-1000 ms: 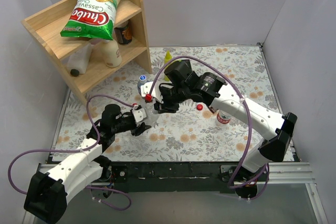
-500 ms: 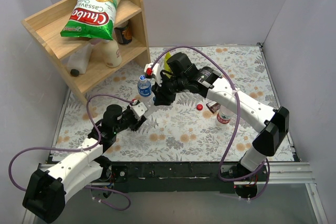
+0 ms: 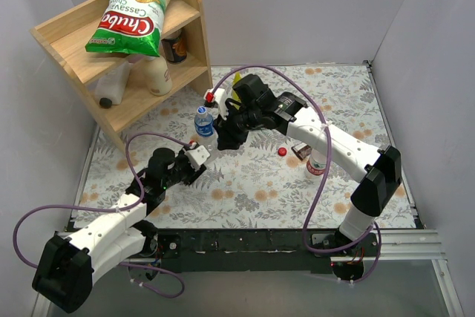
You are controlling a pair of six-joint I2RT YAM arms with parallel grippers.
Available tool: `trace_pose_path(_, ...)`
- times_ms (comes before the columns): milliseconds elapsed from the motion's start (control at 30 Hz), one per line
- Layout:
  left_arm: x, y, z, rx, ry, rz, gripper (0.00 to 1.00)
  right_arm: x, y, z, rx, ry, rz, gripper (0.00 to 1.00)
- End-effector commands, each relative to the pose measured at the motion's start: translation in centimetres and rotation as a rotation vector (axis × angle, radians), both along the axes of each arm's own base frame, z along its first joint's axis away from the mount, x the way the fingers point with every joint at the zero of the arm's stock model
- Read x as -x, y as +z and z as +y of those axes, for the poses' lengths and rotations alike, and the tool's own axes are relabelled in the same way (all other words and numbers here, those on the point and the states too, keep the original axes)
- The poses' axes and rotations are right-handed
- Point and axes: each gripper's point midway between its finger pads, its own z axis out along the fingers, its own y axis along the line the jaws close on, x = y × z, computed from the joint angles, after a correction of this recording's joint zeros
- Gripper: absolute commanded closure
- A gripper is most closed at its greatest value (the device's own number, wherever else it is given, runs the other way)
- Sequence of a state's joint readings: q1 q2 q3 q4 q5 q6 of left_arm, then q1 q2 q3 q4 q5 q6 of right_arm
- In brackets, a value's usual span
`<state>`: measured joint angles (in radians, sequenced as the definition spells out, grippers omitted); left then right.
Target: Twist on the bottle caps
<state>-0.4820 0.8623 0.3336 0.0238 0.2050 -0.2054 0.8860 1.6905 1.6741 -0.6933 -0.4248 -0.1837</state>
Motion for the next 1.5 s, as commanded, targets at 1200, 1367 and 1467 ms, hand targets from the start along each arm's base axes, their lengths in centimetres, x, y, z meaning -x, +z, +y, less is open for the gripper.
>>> trace_pose_path(1200, 9.3, 0.9, -6.2, 0.136, -0.598, 0.357, 1.00, 7.8, 1.1, -3.2, -0.004, 0.603, -0.475, 0.04)
trace_pose_path(1367, 9.1, 1.4, -6.5, 0.171, -0.584, 0.367, 1.00, 7.4, 0.4, -3.3, 0.025, 0.570, -0.469, 0.04)
trace_pose_path(1467, 8.6, 1.7, -6.6, 0.188, -0.559, 0.368, 1.00, 6.9, 0.3, -3.5, 0.047, 0.543, -0.484, 0.04)
